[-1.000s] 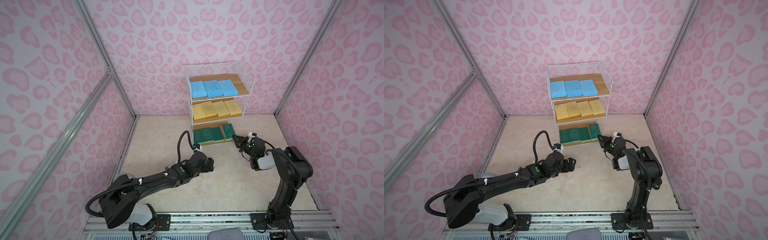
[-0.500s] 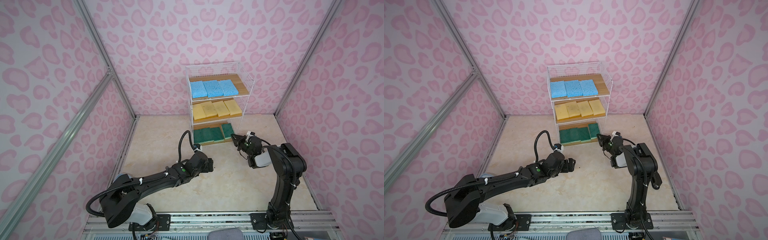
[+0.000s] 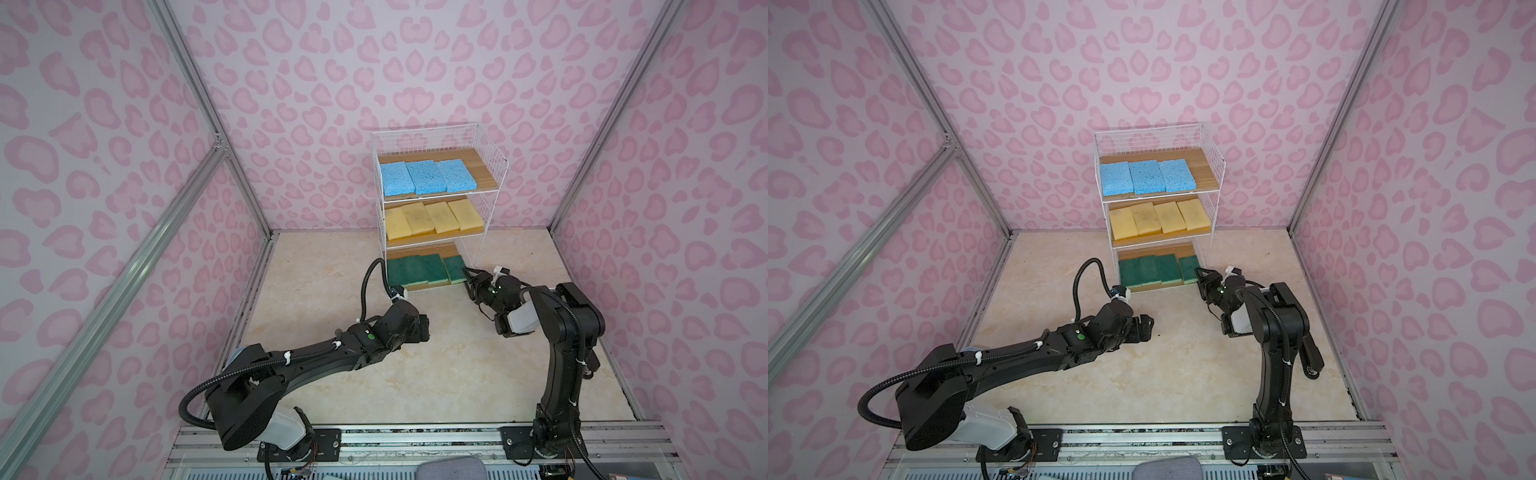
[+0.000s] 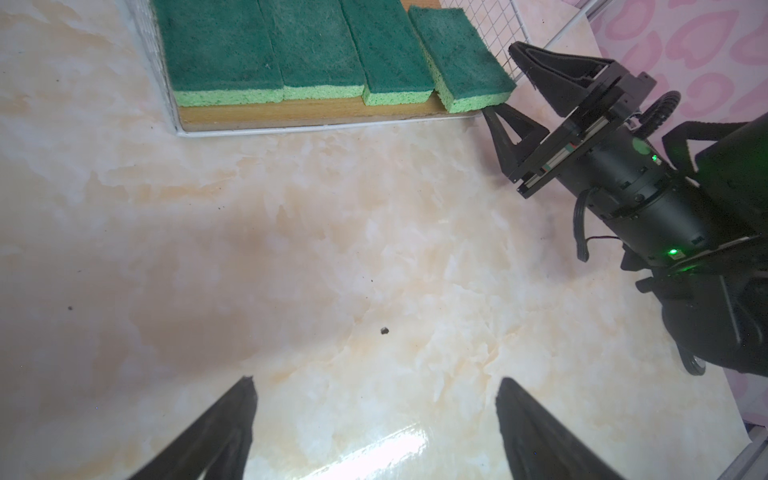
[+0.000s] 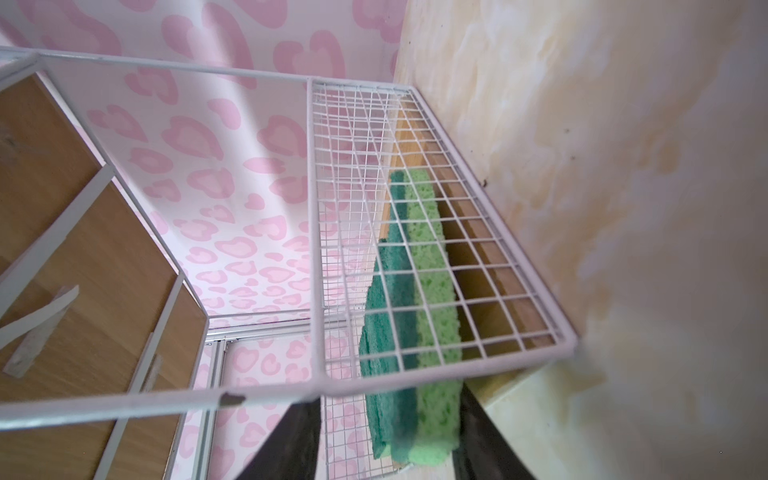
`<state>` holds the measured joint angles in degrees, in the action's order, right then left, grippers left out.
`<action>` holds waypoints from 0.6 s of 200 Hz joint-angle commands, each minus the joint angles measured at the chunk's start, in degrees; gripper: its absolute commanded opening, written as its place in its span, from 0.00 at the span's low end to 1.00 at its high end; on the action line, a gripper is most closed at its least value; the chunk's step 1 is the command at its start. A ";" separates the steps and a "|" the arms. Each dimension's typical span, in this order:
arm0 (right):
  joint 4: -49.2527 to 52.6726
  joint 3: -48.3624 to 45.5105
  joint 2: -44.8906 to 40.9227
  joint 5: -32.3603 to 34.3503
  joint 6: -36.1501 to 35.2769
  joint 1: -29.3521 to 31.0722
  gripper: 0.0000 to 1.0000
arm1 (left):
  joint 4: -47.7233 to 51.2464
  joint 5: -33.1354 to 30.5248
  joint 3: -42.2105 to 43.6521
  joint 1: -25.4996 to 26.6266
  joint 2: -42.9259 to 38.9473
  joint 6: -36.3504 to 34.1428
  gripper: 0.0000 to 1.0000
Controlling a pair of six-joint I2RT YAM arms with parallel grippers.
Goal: Place and organize the cleaning sponges onto the shelf
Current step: 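Set the green sponge upright beside the others on the bottom shelf with the right gripper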
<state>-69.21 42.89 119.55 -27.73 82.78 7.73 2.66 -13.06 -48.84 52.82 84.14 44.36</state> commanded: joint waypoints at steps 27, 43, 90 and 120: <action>-2.30 -1.57 -0.10 -1.45 -0.54 0.17 0.57 | 0.25 0.36 -0.42 -0.08 0.38 0.69 0.91; -2.52 -2.71 -0.53 -1.58 -0.93 0.48 0.59 | 0.25 0.42 -0.14 -0.08 0.12 0.87 0.91; -1.50 -5.30 -1.99 -1.63 -2.65 1.50 0.65 | -0.07 0.58 0.29 -0.07 -0.05 1.05 0.91; 1.22 -6.74 -3.62 -1.03 -3.93 1.64 0.61 | -0.22 0.49 0.75 -0.08 -0.62 1.17 0.92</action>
<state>-68.88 37.30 116.95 -29.39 80.97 9.28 2.85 -12.21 -48.58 52.77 84.14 45.04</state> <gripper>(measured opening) 0.638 0.915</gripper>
